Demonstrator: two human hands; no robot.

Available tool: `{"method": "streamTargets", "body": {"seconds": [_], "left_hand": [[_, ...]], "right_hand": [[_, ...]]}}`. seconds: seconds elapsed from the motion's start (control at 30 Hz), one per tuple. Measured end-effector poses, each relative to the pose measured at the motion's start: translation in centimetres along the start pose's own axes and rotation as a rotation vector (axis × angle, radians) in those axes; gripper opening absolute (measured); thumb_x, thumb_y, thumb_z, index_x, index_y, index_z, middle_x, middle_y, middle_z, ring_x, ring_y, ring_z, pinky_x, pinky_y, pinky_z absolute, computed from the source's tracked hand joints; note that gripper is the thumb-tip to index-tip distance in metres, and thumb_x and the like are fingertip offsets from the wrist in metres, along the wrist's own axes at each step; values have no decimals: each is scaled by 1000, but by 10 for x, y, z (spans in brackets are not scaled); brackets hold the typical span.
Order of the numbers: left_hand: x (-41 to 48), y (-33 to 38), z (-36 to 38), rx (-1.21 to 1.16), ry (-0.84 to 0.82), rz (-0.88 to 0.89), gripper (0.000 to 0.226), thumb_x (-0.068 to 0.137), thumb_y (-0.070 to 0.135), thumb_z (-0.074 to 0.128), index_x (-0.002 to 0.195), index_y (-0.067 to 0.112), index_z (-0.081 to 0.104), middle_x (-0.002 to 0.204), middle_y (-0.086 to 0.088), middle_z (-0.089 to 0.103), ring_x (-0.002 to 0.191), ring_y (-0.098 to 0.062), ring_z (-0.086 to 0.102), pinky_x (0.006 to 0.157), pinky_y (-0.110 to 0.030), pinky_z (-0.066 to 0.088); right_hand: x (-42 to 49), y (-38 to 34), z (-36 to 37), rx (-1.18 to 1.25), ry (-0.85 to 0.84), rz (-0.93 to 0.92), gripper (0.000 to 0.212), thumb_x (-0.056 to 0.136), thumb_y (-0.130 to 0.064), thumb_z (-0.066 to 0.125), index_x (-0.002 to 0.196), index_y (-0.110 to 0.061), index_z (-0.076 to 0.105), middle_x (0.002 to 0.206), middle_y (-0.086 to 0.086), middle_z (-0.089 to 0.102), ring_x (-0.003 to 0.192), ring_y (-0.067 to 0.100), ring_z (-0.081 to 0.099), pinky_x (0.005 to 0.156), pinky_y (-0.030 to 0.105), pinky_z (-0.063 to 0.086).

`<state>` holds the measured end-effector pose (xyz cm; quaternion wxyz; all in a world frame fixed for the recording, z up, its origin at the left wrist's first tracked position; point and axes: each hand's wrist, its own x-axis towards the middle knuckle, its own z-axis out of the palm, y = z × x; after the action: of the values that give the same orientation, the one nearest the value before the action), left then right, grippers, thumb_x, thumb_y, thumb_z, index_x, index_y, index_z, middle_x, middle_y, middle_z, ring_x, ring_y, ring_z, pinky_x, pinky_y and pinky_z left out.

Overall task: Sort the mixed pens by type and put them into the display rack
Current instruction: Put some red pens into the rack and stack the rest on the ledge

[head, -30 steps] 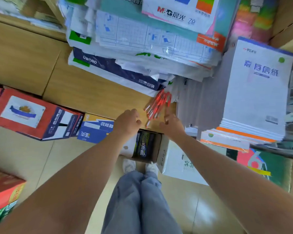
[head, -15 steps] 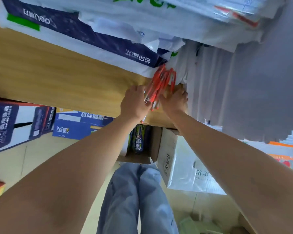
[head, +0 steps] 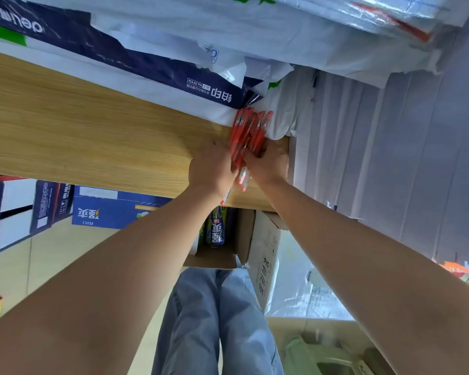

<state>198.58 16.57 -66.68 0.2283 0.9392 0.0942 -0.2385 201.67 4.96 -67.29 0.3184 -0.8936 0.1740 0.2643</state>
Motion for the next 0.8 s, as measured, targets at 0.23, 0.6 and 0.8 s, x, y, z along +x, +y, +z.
{"method": "streamTargets", "body": {"seconds": [0.23,0.6,0.8], "left_hand": [[1,-2,-3,194,47,24,44,89,37,61,113,1,49,106,-13,57,94,-26,59,64,-30,42],[-9,-18,-10,73,-23,46,26,93,29,47,99,4,52,86,-8,53,75,-26,55,60,-34,40],[-20,-31,-8,-541,-208,-118,7,95,15,43,96,8,44,67,-6,48,56,-25,47,57,-42,46]], "right_hand": [[-2,-1,4,-48,73,16,22,85,-30,68,91,-11,59,76,-1,58,67,16,55,50,20,41],[-6,-5,7,-22,-16,10,36,83,-26,64,62,-27,36,62,-7,43,63,16,47,46,19,27],[-17,-5,-7,140,-115,44,15,90,-22,57,78,-14,53,73,2,57,68,19,55,54,24,42]]}}
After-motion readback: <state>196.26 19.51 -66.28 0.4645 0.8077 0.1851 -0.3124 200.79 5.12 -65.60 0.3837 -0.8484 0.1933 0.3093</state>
